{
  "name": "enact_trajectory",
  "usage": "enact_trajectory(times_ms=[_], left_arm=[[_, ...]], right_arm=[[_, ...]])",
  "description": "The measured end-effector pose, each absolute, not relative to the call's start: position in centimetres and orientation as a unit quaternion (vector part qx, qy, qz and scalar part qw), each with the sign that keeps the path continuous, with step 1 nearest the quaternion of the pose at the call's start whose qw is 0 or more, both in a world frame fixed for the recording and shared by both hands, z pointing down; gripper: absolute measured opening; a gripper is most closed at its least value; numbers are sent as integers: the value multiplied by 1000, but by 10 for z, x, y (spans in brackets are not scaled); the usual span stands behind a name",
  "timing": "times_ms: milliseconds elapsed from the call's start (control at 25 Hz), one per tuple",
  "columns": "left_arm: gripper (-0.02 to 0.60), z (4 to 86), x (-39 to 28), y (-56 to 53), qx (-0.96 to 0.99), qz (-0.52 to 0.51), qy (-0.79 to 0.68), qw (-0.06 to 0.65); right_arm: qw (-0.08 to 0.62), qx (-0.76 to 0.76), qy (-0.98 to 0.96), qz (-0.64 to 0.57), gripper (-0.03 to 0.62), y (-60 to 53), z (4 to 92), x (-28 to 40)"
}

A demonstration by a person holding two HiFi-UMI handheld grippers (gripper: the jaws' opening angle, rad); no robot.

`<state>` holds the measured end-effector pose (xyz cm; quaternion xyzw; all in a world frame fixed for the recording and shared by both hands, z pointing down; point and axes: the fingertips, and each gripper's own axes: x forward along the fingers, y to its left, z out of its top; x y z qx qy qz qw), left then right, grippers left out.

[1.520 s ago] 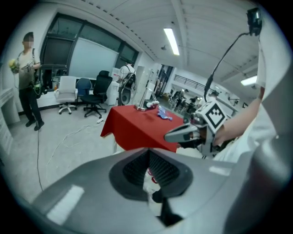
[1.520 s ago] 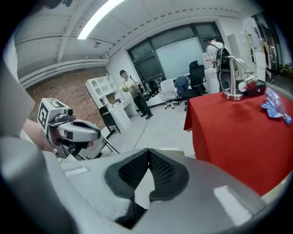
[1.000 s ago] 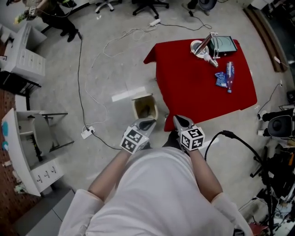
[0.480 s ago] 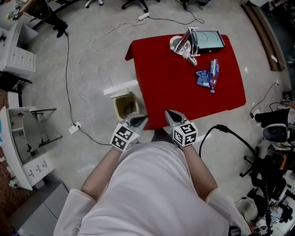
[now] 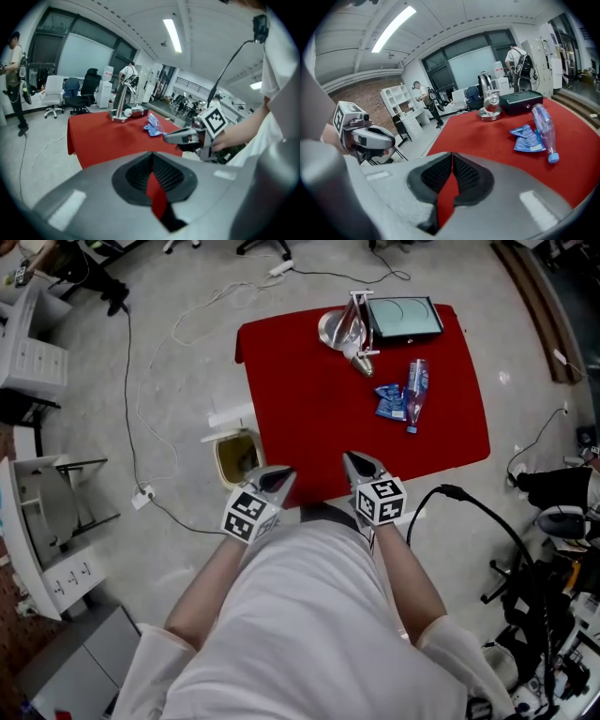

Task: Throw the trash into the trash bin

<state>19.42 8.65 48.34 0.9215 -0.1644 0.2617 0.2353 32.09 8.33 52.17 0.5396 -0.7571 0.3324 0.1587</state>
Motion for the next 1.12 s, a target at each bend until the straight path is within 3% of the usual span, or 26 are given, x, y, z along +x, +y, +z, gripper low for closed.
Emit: enact_trajectory(times_ms=[640, 1120], left_arm=[[5, 515, 264, 73, 909, 302, -154, 243], [5, 529, 271, 54, 896, 311, -178, 263]], right_arm=[[201, 659, -628, 361, 83, 75, 574, 526], [248, 679, -583, 373, 135, 61, 617, 577]])
